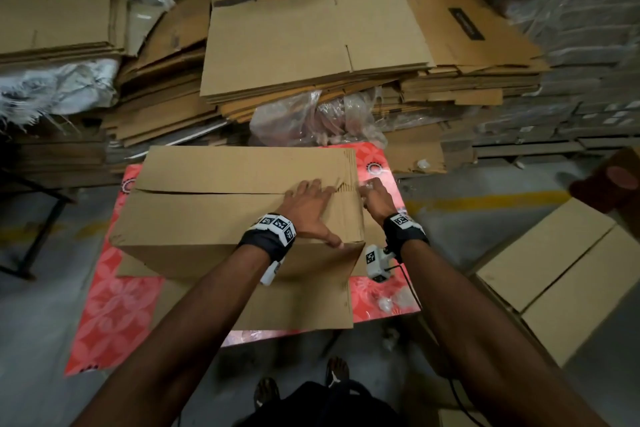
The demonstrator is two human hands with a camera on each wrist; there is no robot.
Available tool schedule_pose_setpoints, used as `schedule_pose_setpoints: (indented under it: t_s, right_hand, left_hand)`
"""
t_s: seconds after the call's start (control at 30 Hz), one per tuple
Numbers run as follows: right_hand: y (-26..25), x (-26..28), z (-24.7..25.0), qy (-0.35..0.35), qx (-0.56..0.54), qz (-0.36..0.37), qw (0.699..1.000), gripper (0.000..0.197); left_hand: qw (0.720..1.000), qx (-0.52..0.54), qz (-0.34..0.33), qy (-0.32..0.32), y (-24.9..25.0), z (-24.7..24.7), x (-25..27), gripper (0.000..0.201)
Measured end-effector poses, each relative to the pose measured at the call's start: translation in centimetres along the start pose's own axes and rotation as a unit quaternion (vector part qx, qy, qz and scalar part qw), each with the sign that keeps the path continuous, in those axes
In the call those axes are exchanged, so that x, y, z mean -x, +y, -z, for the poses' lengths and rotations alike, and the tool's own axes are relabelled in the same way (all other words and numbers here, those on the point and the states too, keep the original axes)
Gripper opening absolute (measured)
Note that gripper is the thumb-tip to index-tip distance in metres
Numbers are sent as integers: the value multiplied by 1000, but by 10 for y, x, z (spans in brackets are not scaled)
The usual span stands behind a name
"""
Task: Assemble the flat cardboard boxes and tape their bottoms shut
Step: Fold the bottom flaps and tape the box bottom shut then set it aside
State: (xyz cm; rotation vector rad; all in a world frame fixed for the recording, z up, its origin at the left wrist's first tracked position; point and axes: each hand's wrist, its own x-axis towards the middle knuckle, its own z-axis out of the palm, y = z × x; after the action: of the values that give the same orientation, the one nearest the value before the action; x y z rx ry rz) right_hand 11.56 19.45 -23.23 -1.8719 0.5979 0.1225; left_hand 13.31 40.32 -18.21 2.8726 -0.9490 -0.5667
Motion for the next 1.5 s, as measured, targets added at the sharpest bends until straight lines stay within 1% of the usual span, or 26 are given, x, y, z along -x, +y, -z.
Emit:
schedule_pose_setpoints:
  t_s: [0.07,0.13,0.2,0.23,0.33,0.43,0.5,0.53,0.57,0.63,0.67,0.7,0.73,0.77,0.8,0.87,0.9,0.93,1.0,1.03,1.1,1.13,1.27,1.33,1.43,1.5]
  right_hand:
    - [-3,7,5,-4,30,8,1000,42]
    - [4,9,10,-16,27,0,1000,47]
    - [16,8,14,-19,1,-4,1000,49]
    - [25,7,15,-12,-17,-4,1000,48]
    - [36,24,27,11,-27,-4,1000,33]
    - [64,41,34,33,-109,-29,993,30]
    - [85,53,35,65,-96,-32,993,21]
    - [95,59,37,78,-72,-31,994,15]
    - [108,63,37,91,-62,-31,993,16]
    - [133,72,44,115,-20,-41,992,23]
    - [147,76,48,128,-3,-57,990,25]
    - [159,80,52,137,-3,-76,988,33]
    - [168,83,53,138,-34,-98,985,42]
    - [183,83,55,140,-64,-117,981,47]
    - [180,91,57,142,-82,-133,977,47]
    - [191,96,58,138,-35,-143,979,44]
    - [193,101,56,148,-20,-155,977,44]
    - [197,106,53,161,10,-151,975,43]
    - [206,112,45,186,76,-98,975,35]
    - [201,119,40,196,81,-94,973,30]
    - [195,124,33,223,67,-89,968,40]
    - [193,125,32,227,57,-90,968,41]
    - [191,119,36,214,85,-108,967,29]
    - [188,115,39,207,99,-114,967,28]
    - [193,108,39,221,120,-88,964,35]
    - [192,111,38,231,101,-69,965,39]
  left_hand:
    - [1000,-8,2,2,3,-3,-2,139]
    - [1000,-20,0,3,5,-4,-4,131]
    - [1000,-26,1,10,3,-4,-8,121]
    - [1000,-23,4,15,3,-6,-9,117]
    - [999,-11,11,32,4,-15,-13,108]
    - [999,-6,5,46,6,-23,-16,105]
    - [999,-4,2,49,5,-25,-18,104]
    - [999,-2,2,50,5,-26,-18,104]
    - [999,-1,1,50,4,-26,-19,104]
    - [999,1,-2,51,3,-27,-20,105]
    - [999,4,-3,51,2,-28,-21,105]
    - [999,8,-5,51,2,-29,-22,105]
    - [999,11,-6,51,1,-29,-22,105]
    - [999,12,-7,51,1,-29,-22,105]
    - [999,12,-8,51,1,-29,-22,105]
    - [999,13,-8,51,1,-29,-22,105]
    - [999,14,-8,52,1,-28,-21,105]
    - [999,14,-8,51,1,-28,-21,105]
    - [999,17,-7,49,1,-26,-21,105]
    - [999,19,-7,47,1,-26,-20,105]
    - [999,24,-7,46,1,-25,-19,106]
    - [999,25,-7,47,1,-26,-20,106]
    - [998,22,-6,50,0,-27,-20,107]
    - [998,22,-7,52,0,-27,-20,107]
    - [998,25,-10,53,-1,-27,-21,108]
    - [998,22,-12,55,-2,-27,-21,109]
